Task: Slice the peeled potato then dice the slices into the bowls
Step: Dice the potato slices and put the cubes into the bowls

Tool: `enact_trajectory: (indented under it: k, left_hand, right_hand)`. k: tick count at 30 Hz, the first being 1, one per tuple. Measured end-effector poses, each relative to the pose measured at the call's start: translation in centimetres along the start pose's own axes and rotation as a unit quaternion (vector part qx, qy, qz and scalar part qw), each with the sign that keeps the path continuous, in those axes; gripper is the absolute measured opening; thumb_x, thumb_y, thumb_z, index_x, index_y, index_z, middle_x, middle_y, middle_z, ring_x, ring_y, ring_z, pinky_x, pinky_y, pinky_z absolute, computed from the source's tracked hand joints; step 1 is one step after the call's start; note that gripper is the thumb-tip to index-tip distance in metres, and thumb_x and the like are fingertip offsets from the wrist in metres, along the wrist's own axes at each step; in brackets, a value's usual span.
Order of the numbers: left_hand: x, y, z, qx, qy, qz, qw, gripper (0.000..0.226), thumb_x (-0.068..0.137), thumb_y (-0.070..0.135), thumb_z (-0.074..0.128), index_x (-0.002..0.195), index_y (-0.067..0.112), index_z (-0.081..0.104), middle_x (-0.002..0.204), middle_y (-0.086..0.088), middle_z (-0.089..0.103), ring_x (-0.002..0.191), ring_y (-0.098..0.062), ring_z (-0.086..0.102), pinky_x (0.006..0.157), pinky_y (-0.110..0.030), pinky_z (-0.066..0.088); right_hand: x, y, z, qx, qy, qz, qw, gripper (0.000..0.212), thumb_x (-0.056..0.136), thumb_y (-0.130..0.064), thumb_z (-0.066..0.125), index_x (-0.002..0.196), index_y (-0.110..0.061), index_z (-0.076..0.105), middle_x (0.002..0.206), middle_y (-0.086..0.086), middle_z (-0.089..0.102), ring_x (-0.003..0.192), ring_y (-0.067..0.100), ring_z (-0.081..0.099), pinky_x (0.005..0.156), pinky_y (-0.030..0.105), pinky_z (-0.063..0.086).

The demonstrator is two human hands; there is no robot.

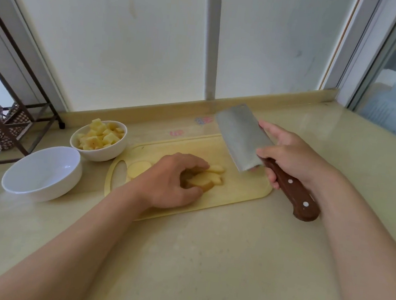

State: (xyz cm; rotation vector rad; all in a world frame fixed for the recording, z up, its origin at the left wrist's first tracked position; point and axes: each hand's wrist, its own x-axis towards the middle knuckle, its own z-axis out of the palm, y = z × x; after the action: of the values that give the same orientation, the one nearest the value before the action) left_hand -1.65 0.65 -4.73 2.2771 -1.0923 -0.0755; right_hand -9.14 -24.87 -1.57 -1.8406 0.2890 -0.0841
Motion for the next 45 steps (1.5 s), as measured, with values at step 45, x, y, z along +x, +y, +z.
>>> enact_trajectory:
  k: [45]
  left_hand:
    - [-0.7, -0.3, 1.2, 0.066, 0.075, 0.144, 0.985, 0.02, 0.087, 0.026, 0.063, 0.098, 0.012, 0.073, 0.105, 0.0, 0.067, 0.092, -0.019, 0.061, 0.084, -0.029, 0.049]
  right_hand:
    - [-6.1, -7.8, 5.5, -0.401, -0.046, -0.015, 0.915, 0.087, 0.094, -0.004, 0.04, 0.163, -0.047, 0.007, 0.08, 0.001, 0.058, 0.037, 0.008, 0.06, 0.046, 0.027, 0.051]
